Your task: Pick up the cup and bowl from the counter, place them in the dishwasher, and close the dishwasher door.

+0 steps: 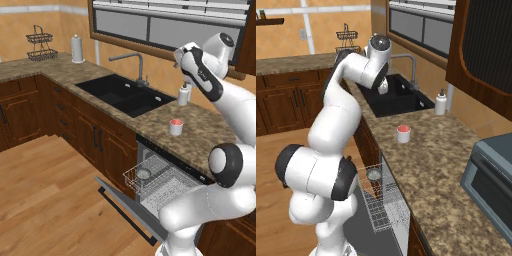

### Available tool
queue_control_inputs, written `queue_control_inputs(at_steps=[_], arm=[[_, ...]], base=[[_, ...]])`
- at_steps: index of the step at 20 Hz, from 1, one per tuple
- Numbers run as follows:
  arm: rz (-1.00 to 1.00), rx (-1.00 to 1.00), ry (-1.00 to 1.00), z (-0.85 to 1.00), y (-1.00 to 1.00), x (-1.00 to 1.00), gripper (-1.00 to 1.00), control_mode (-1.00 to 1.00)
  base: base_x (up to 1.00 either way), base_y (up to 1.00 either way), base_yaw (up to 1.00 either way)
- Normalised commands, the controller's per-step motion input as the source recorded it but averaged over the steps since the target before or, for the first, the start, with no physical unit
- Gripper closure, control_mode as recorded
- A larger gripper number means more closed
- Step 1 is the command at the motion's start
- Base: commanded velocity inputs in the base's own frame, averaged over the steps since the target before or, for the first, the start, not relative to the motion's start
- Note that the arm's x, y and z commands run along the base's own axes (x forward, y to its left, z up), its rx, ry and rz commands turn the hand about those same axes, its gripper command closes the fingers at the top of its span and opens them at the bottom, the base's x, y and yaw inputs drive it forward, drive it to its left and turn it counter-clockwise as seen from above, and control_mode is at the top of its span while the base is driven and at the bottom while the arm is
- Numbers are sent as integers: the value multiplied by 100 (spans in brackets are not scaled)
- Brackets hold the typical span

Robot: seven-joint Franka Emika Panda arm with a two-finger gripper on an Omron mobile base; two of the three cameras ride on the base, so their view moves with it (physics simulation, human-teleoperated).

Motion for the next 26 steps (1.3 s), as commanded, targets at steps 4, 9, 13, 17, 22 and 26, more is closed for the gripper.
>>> queue_control_inputs(at_steps=[4,9,13,17,22,26], arm=[[19,-53,17,-100,2,27,-100,-100],[30,-43,5,-80,2,23,-100,-100],[35,-36,0,-71,0,22,-100,-100],[31,-24,4,-70,0,5,-100,-100],[27,-21,10,-73,0,6,-100,-100],[26,-20,15,-69,0,28,-100,-100]], base=[[0,0,0],[0,0,0],[0,0,0],[0,0,0],[0,0,0],[0,0,0]])
